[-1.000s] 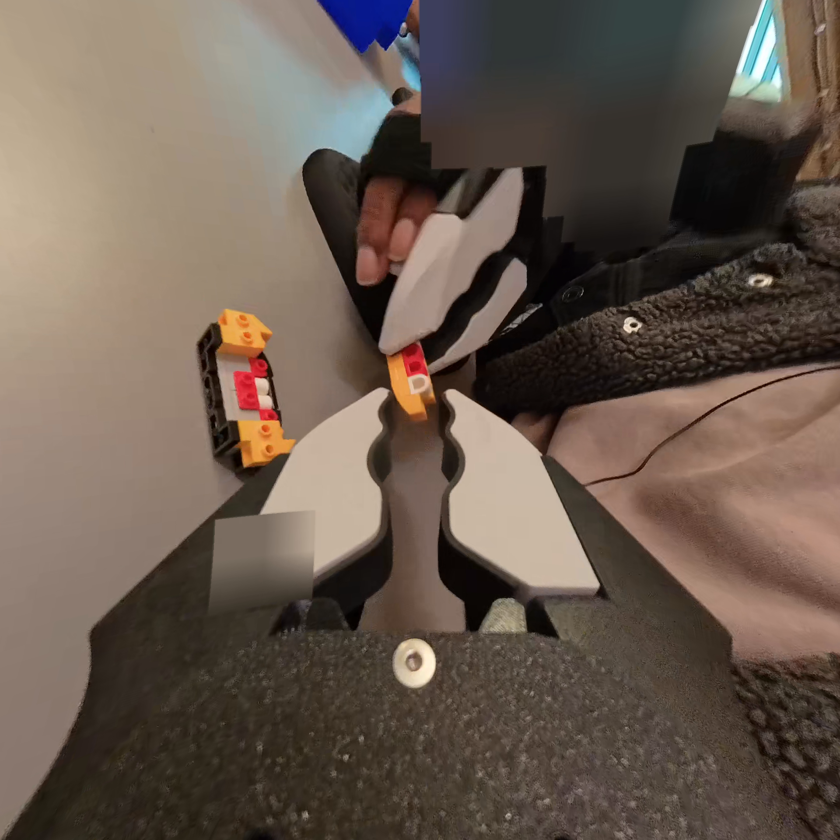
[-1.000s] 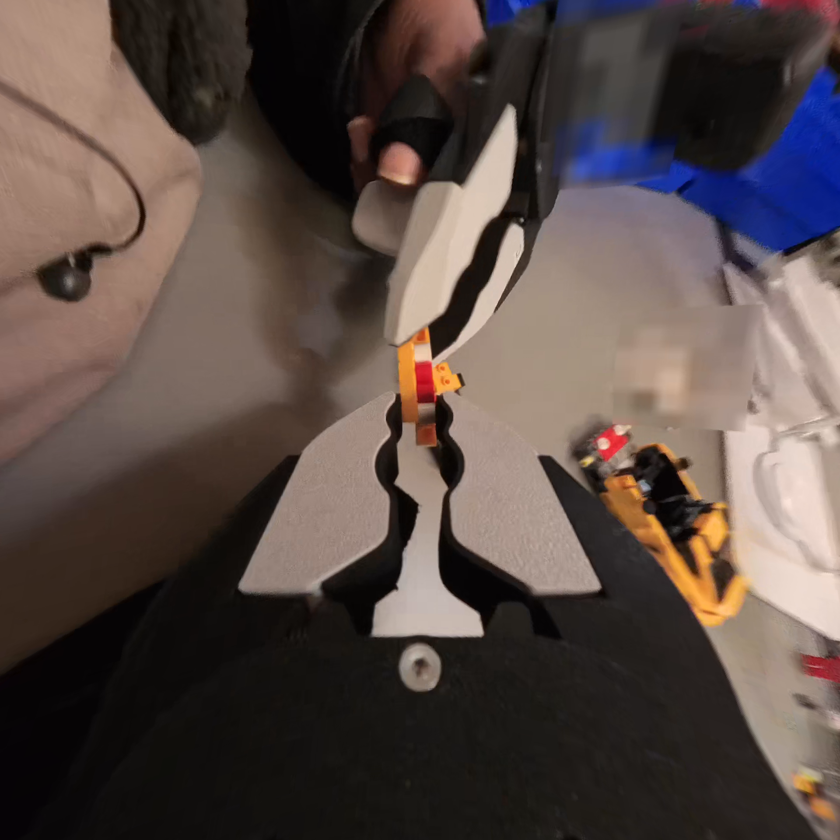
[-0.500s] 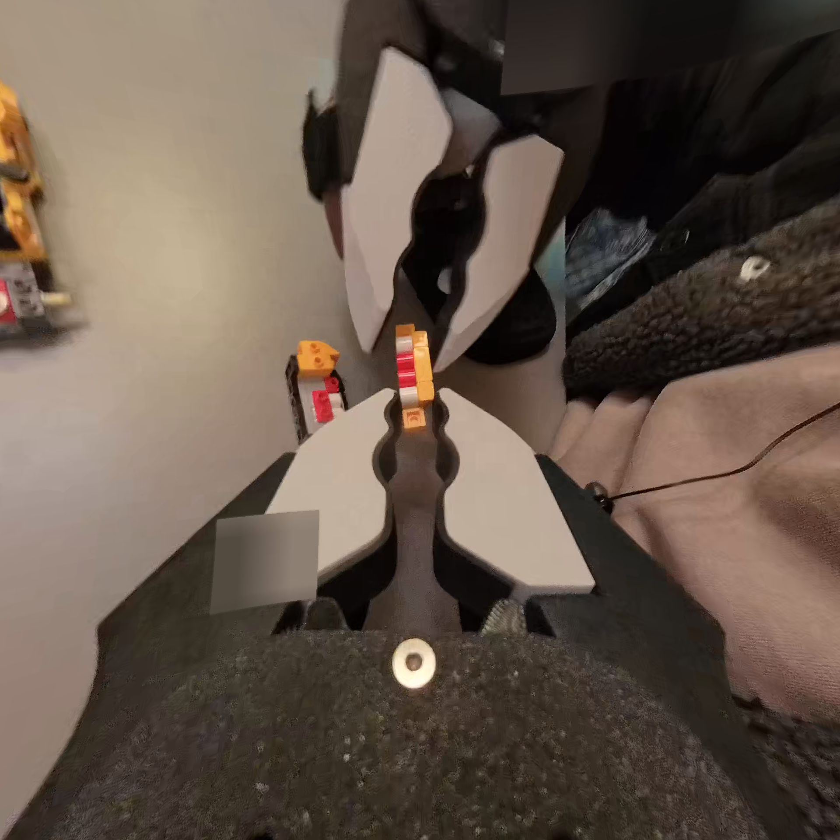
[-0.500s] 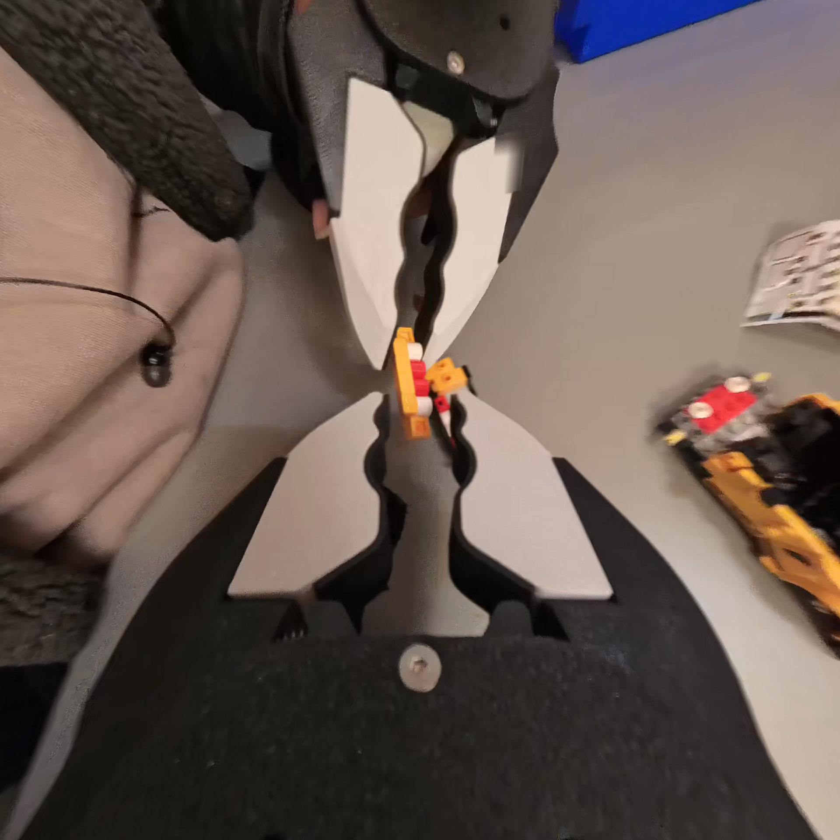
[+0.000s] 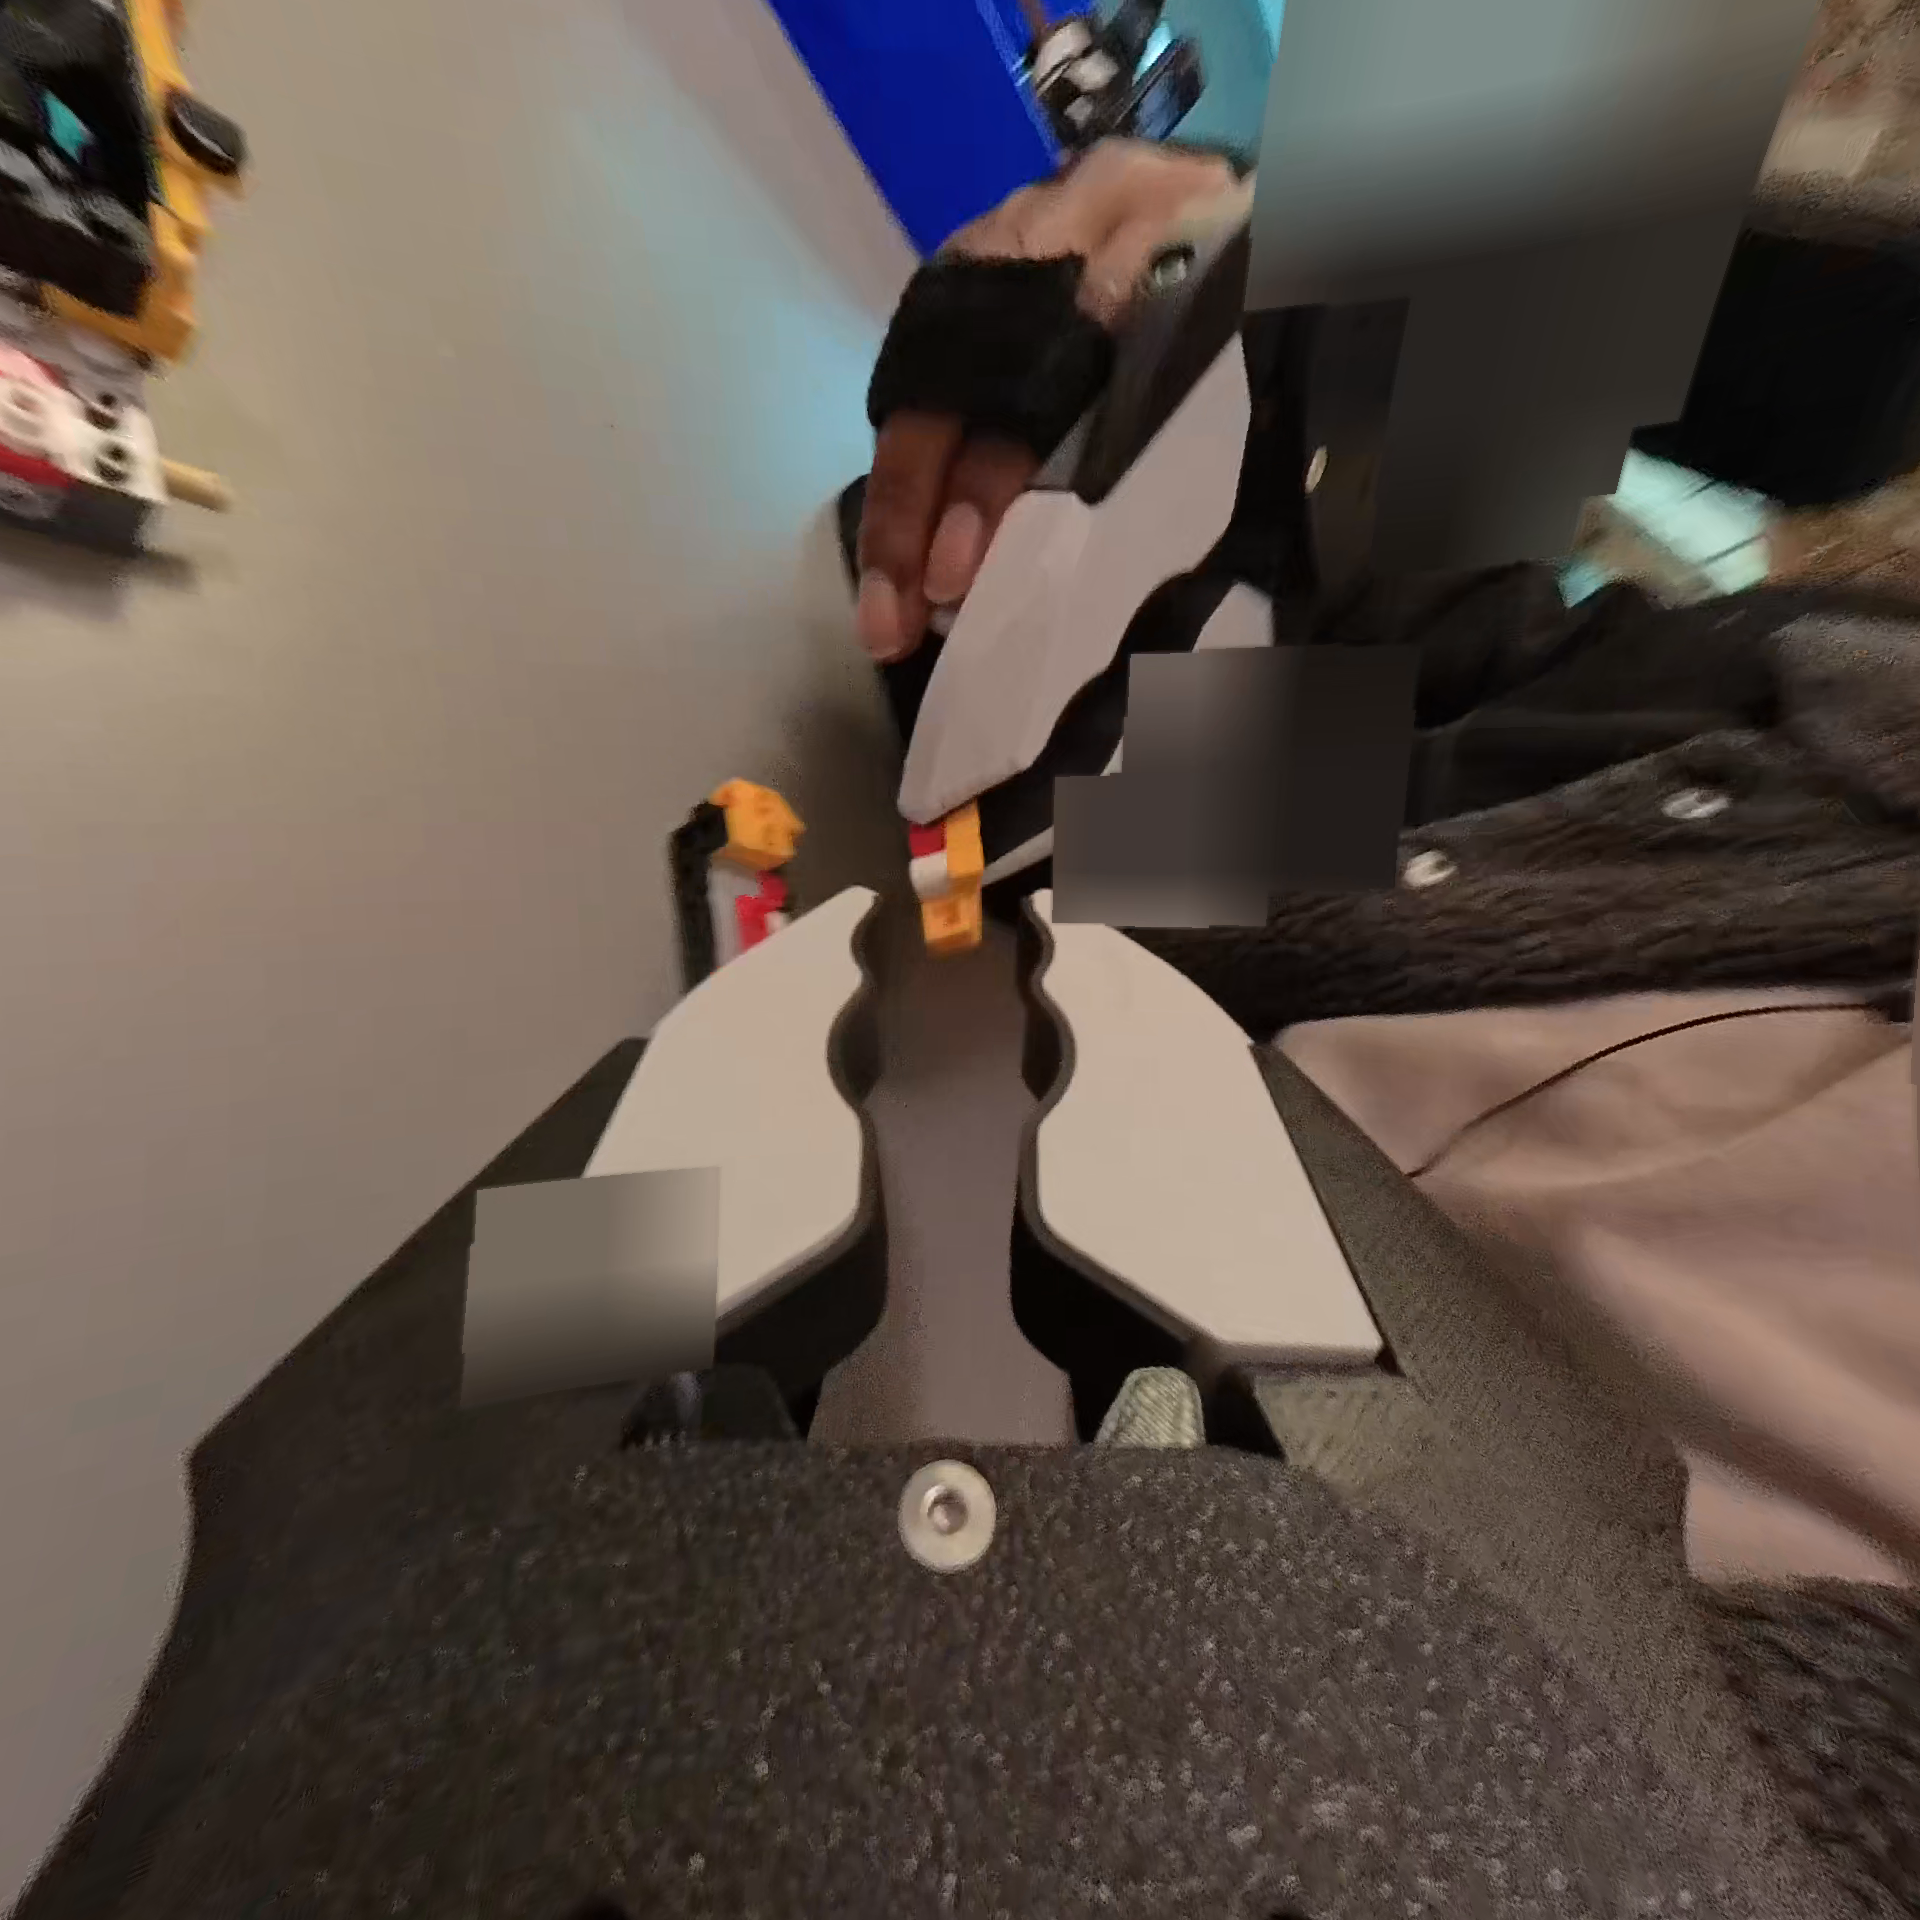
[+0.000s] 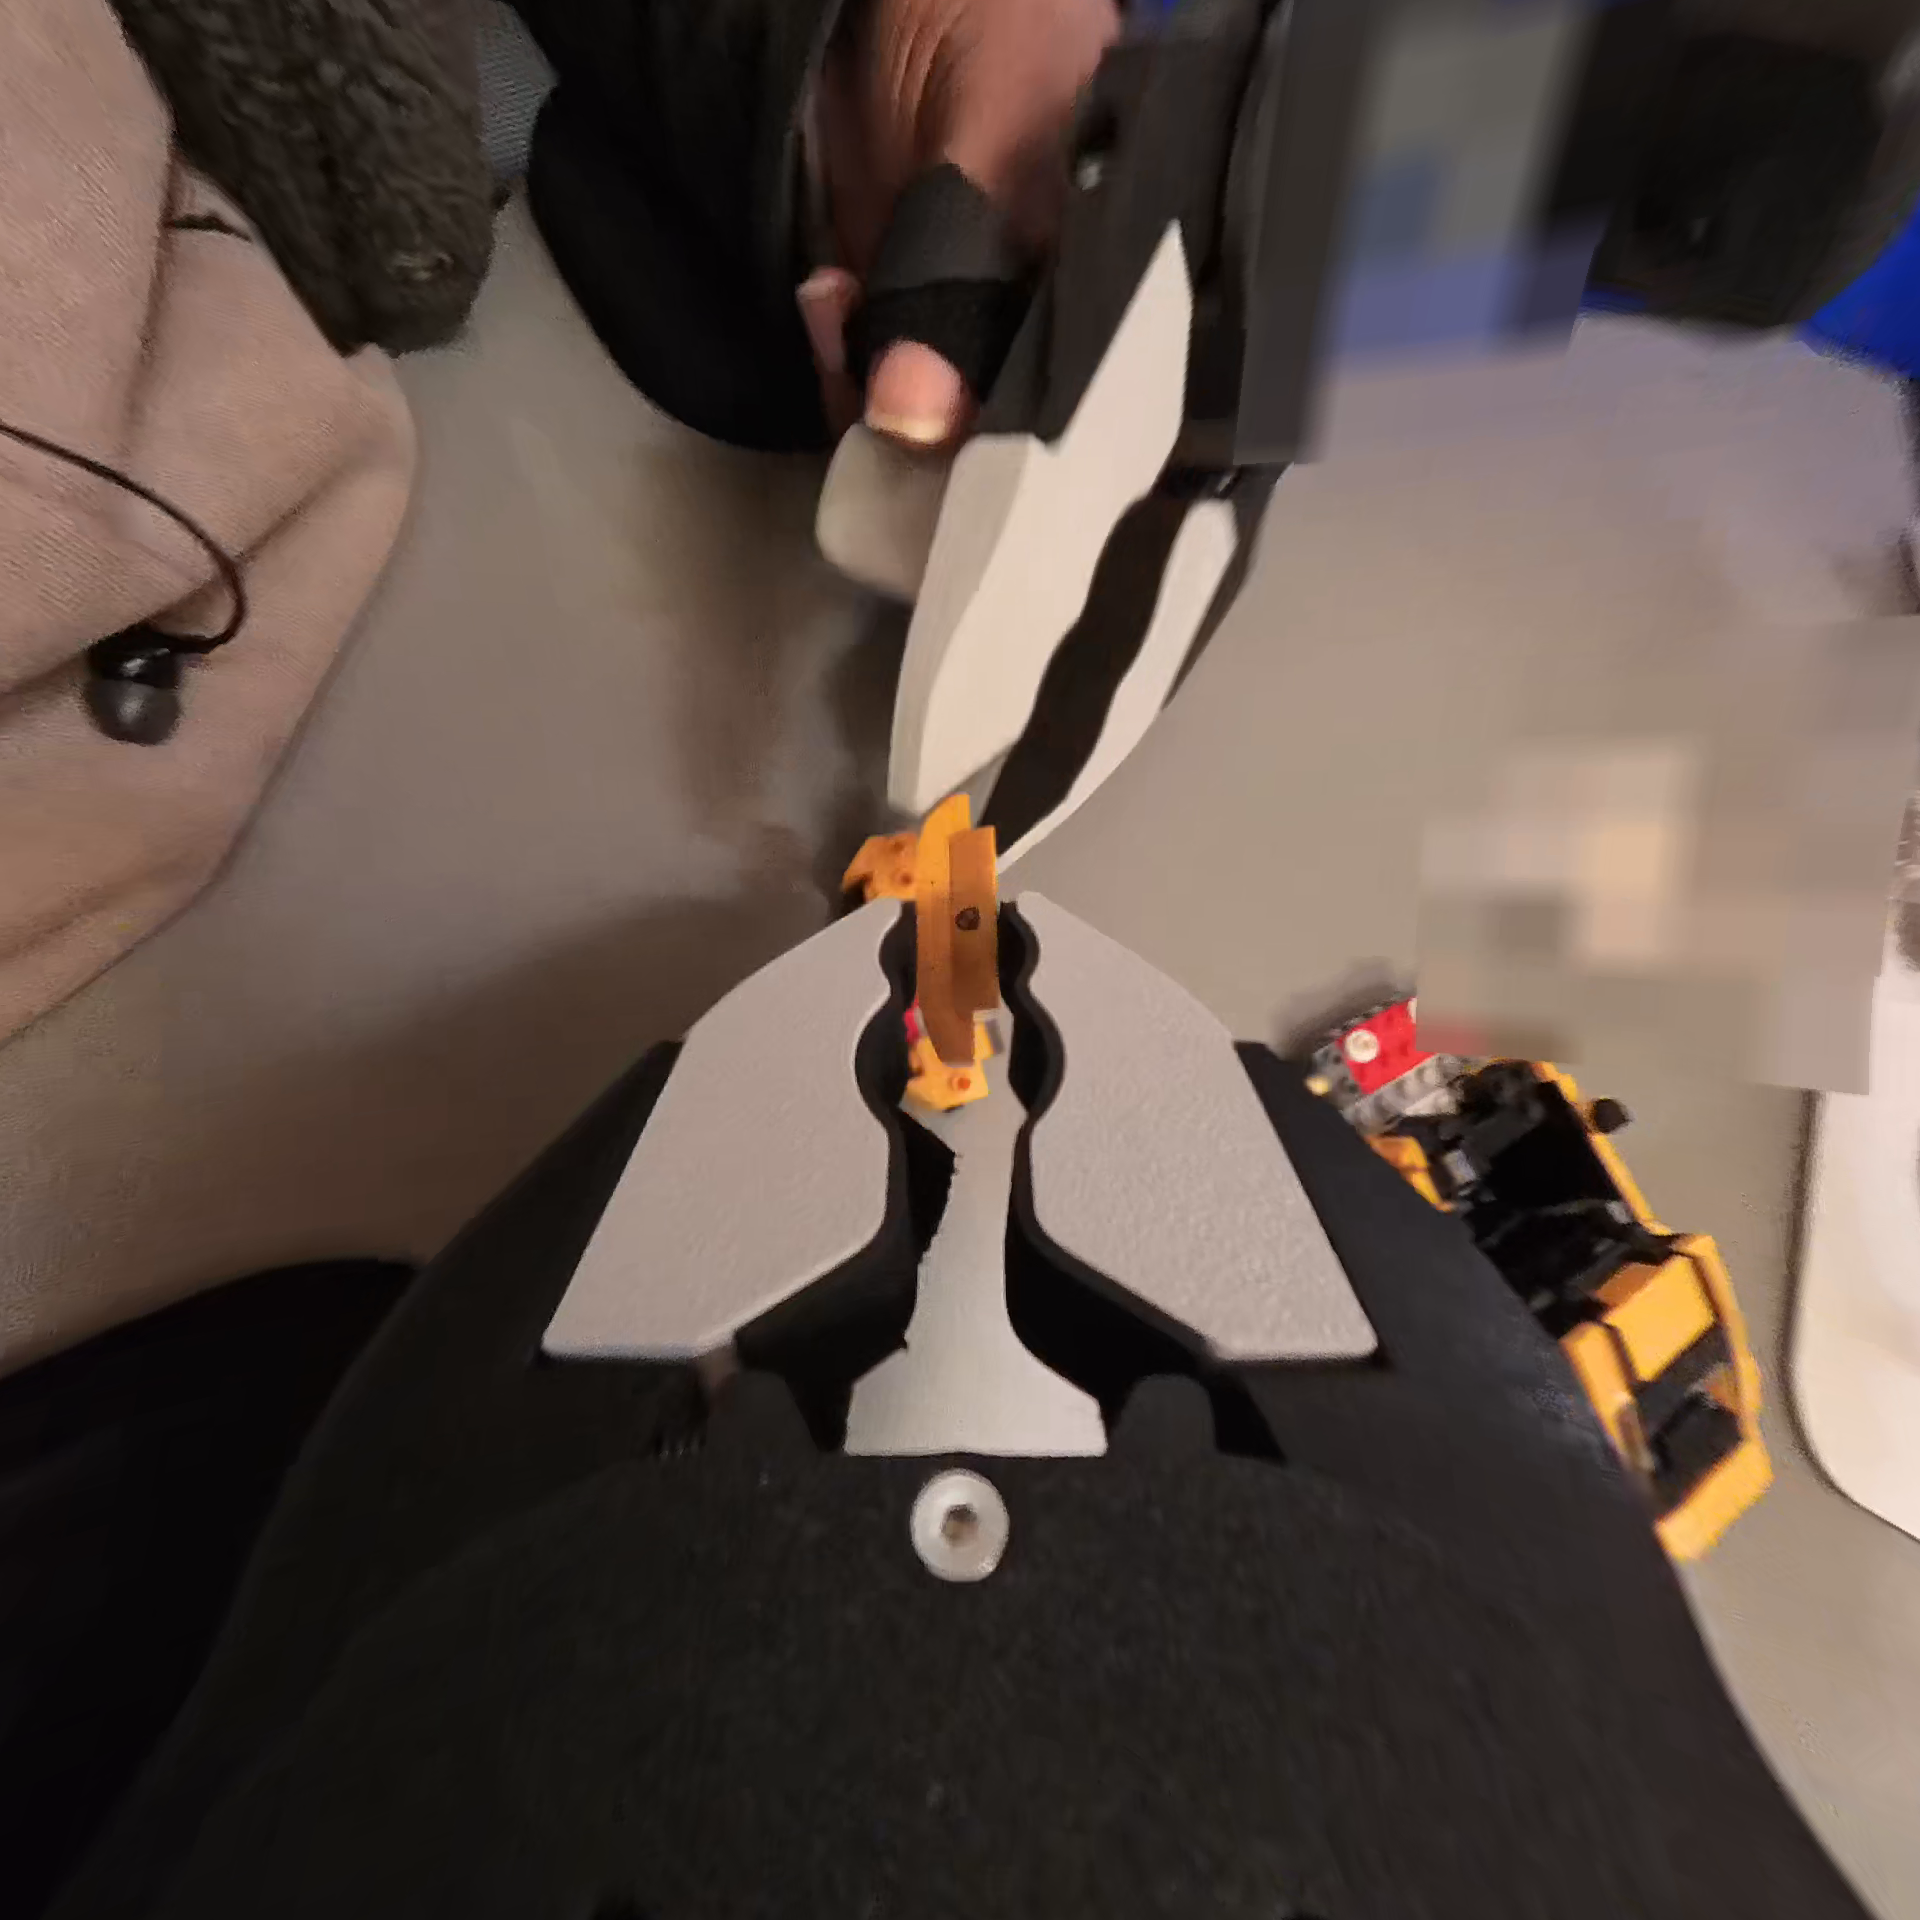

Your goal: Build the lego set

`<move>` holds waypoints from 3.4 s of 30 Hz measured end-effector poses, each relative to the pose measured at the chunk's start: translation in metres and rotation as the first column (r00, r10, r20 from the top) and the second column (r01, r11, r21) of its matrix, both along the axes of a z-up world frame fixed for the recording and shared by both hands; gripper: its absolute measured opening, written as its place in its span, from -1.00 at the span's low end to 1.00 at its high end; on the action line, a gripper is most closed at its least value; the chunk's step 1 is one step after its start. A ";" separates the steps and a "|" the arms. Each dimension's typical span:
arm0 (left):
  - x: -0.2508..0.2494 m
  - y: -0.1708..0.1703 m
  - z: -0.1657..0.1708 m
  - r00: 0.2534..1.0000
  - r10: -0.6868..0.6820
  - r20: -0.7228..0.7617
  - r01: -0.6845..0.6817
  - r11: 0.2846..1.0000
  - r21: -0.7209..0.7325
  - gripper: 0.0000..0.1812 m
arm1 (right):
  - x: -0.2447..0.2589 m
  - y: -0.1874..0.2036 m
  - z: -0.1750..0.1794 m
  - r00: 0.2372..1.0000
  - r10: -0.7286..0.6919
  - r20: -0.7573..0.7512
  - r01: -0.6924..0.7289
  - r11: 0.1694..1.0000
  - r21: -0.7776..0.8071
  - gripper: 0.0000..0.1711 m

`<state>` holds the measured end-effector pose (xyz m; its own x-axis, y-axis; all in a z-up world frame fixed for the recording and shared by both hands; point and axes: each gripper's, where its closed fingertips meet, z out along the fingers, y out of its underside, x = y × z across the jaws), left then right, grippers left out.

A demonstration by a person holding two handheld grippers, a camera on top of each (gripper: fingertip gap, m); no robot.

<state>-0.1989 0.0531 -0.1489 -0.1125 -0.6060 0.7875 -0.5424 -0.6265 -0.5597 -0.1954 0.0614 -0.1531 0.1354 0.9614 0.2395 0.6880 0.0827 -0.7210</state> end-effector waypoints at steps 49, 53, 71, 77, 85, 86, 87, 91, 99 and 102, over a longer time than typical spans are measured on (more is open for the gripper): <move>0.001 0.000 -0.052 0.959 -0.256 -0.126 0.269 0.664 0.697 -0.61 | -0.004 -0.013 -0.031 0.970 0.023 0.242 -0.027 1.000 0.012 -0.72; -0.001 0.000 -0.051 0.958 -0.260 -0.124 0.270 0.665 0.697 -0.60 | -0.006 -0.013 -0.036 0.959 0.018 0.284 -0.036 0.998 0.057 -0.84; -0.016 0.002 -0.054 0.943 -0.303 -0.141 0.305 0.608 0.733 -0.57 | -0.001 -0.028 -0.050 0.944 -0.080 0.319 0.121 0.986 -0.111 -0.77; -0.015 0.006 -0.055 0.947 -0.287 -0.143 0.294 0.599 0.745 -0.59 | 0.000 -0.026 -0.048 0.934 -0.071 0.350 0.112 0.989 -0.099 -0.75; -0.015 0.007 -0.055 0.949 -0.283 -0.139 0.288 0.599 0.747 -0.61 | 0.003 -0.034 -0.053 0.918 0.014 0.397 0.031 0.994 -0.107 -0.80; -0.015 0.007 -0.055 0.949 -0.284 -0.139 0.288 0.599 0.747 -0.62 | 0.004 -0.033 -0.052 0.915 0.018 0.403 0.026 0.994 -0.102 -0.80; -0.015 0.007 -0.055 0.949 -0.285 -0.138 0.288 0.599 0.747 -0.62 | 0.004 -0.032 -0.052 0.912 0.022 0.409 0.022 0.994 -0.104 -0.79; -0.015 0.007 -0.055 0.949 -0.284 -0.139 0.288 0.597 0.748 -0.62 | 0.005 -0.033 -0.057 0.902 0.049 0.429 0.002 0.993 -0.117 -0.76; -0.016 0.006 -0.056 0.947 -0.290 -0.138 0.291 0.594 0.750 -0.62 | 0.000 -0.031 -0.045 0.923 0.051 0.382 -0.017 0.996 -0.093 -0.82; -0.016 0.005 -0.055 0.945 -0.297 -0.135 0.294 0.598 0.746 -0.62 | 0.001 -0.021 -0.038 0.915 0.037 0.401 -0.017 0.998 -0.053 -0.82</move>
